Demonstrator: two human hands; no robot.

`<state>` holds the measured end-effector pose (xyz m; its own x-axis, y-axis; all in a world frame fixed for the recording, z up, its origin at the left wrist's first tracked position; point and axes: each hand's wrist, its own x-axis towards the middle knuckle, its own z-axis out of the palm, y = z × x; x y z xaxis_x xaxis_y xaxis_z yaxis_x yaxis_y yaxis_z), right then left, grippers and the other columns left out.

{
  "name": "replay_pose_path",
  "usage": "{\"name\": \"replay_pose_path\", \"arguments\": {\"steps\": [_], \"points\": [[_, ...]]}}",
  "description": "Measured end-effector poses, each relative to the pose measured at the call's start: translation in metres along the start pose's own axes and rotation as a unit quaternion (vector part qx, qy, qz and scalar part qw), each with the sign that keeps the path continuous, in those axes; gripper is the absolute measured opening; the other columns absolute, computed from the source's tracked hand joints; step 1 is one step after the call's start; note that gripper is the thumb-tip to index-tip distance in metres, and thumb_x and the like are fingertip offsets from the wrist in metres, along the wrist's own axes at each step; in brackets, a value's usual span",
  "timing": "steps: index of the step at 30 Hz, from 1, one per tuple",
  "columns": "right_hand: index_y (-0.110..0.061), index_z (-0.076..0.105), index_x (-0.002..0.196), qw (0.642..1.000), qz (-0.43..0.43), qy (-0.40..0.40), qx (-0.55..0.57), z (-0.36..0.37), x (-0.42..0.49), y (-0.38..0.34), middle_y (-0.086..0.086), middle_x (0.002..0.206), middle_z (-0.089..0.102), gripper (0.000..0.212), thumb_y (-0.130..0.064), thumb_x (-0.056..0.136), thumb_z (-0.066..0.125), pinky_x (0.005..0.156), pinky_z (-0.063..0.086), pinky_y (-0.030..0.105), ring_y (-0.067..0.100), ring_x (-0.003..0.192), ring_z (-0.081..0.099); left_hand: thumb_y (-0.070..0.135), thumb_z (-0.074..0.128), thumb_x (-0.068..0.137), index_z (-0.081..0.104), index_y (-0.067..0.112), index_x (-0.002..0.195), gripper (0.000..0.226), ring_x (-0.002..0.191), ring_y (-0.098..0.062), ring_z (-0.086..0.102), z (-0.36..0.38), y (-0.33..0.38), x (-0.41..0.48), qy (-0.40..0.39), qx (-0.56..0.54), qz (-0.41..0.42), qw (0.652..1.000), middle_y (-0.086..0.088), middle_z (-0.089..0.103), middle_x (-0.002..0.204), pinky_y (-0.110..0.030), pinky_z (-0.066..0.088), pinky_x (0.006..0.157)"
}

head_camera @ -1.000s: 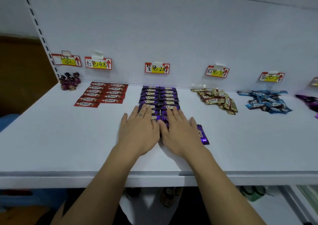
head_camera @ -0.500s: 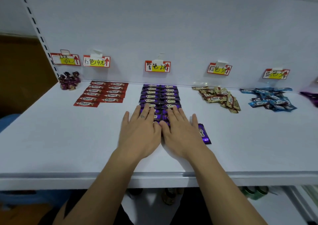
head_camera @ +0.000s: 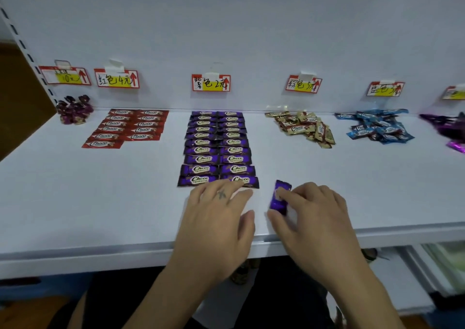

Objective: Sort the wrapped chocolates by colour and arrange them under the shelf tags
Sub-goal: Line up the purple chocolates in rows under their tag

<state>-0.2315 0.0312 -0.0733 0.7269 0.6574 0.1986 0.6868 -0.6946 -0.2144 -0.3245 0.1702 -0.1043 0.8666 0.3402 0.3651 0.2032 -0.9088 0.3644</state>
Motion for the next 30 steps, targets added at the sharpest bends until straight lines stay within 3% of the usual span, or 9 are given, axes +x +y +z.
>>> {"name": "replay_pose_path", "arguments": {"steps": [4, 7, 9, 13, 16, 19, 23, 27, 30], "points": [[-0.036, 0.064, 0.110, 0.985, -0.060, -0.019, 0.158, -0.004, -0.004, -0.004, -0.021, 0.090, 0.055, 0.024, -0.030, 0.089, 0.054, 0.089, 0.041, 0.030, 0.004, 0.092, 0.048, 0.030, 0.046, 0.090, 0.064, 0.024, 0.120, 0.035, 0.105, -0.012, 0.055, -0.004, 0.003, -0.010, 0.046, -0.050, 0.065, 0.996, 0.012, 0.063, 0.111, -0.036, 0.041, 0.089], [-0.030, 0.063, 0.098, 0.988, -0.027, 0.083, 0.129, 0.004, 0.001, 0.006, -0.017, 0.093, 0.057, 0.022, -0.018, 0.082, 0.052, 0.087, 0.039, 0.030, 0.007, 0.090, 0.051, 0.032, 0.047, 0.089, 0.068, 0.029, 0.112, 0.031, 0.093, -0.011, 0.057, -0.003, 0.005, -0.011, 0.045, -0.041, 0.068, 0.996, 0.016, 0.064, 0.100, -0.036, 0.036, 0.083], [-0.028, 0.064, 0.101, 0.992, -0.012, 0.079, 0.095, 0.015, 0.003, 0.014, -0.014, 0.101, 0.060, 0.022, -0.015, 0.084, 0.059, 0.091, 0.034, 0.029, 0.012, 0.099, 0.052, 0.032, 0.048, 0.088, 0.070, 0.027, 0.106, 0.028, 0.089, -0.013, 0.056, -0.001, 0.004, -0.012, 0.053, -0.022, 0.069, 0.996, 0.013, 0.063, 0.099, -0.038, 0.037, 0.080], [-0.028, 0.069, 0.108, 0.991, -0.037, 0.068, 0.108, 0.021, 0.003, 0.017, -0.013, 0.109, 0.064, 0.022, -0.024, 0.086, 0.066, 0.090, 0.036, 0.029, 0.009, 0.105, 0.049, 0.033, 0.053, 0.086, 0.070, 0.025, 0.094, 0.021, 0.085, -0.013, 0.055, -0.008, -0.001, -0.015, 0.068, -0.017, 0.042, 0.997, 0.010, 0.061, 0.092, -0.037, 0.039, 0.077], [-0.030, 0.070, 0.105, 0.991, -0.074, 0.037, 0.109, 0.018, 0.005, 0.006, -0.016, 0.104, 0.065, 0.021, -0.036, 0.084, 0.067, 0.086, 0.035, 0.027, 0.006, 0.098, 0.048, 0.034, 0.053, 0.084, 0.065, 0.025, 0.083, 0.015, 0.083, -0.011, 0.055, -0.014, -0.011, -0.019, 0.071, -0.015, 0.006, 0.997, 0.014, 0.060, 0.089, -0.034, 0.038, 0.074], [-0.030, 0.071, 0.102, 0.987, -0.115, 0.030, 0.107, 0.018, 0.009, -0.005, -0.017, 0.088, 0.062, 0.020, -0.036, 0.083, 0.070, 0.079, 0.036, 0.027, 0.003, 0.082, 0.046, 0.038, 0.053, 0.084, 0.063, 0.025, 0.093, 0.020, 0.085, -0.013, 0.055, -0.017, -0.016, -0.019, 0.060, -0.016, -0.001, 0.998, 0.013, 0.061, 0.091, -0.035, 0.041, 0.071], [-0.027, 0.072, 0.093, 0.977, -0.159, 0.059, 0.130, 0.022, 0.010, -0.020, -0.017, 0.077, 0.061, 0.014, -0.026, 0.079, 0.071, 0.071, 0.032, 0.013, 0.005, 0.076, 0.045, 0.041, 0.047, 0.083, 0.070, 0.018, 0.095, 0.034, 0.077, -0.020, 0.056, -0.020, -0.022, -0.014, 0.026, -0.002, 0.044, 0.999, 0.003, 0.060, 0.086, -0.034, 0.046, 0.063], [-0.031, 0.070, 0.101, 0.967, -0.152, 0.051, 0.200, 0.024, 0.008, -0.020, -0.030, 0.086, 0.051, 0.019, -0.035, 0.083, 0.066, 0.078, 0.036, 0.011, 0.000, 0.086, 0.049, 0.028, 0.046, 0.086, 0.071, 0.018, 0.086, 0.027, 0.067, -0.021, 0.059, -0.027, -0.029, -0.006, 0.033, 0.068, 0.093, 0.993, 0.003, 0.064, 0.077, -0.036, 0.048, 0.057], [-0.036, 0.071, 0.096, 0.964, -0.124, 0.030, 0.235, 0.020, 0.009, -0.026, -0.033, 0.080, 0.056, 0.012, -0.034, 0.084, 0.070, 0.074, 0.038, 0.011, -0.002, 0.088, 0.053, 0.024, 0.053, 0.089, 0.070, 0.023, 0.087, 0.017, 0.072, -0.005, 0.060, -0.033, -0.031, -0.008, 0.041, -0.072, 0.003, 0.997, 0.015, 0.067, 0.078, -0.029, 0.049, 0.066]]}}
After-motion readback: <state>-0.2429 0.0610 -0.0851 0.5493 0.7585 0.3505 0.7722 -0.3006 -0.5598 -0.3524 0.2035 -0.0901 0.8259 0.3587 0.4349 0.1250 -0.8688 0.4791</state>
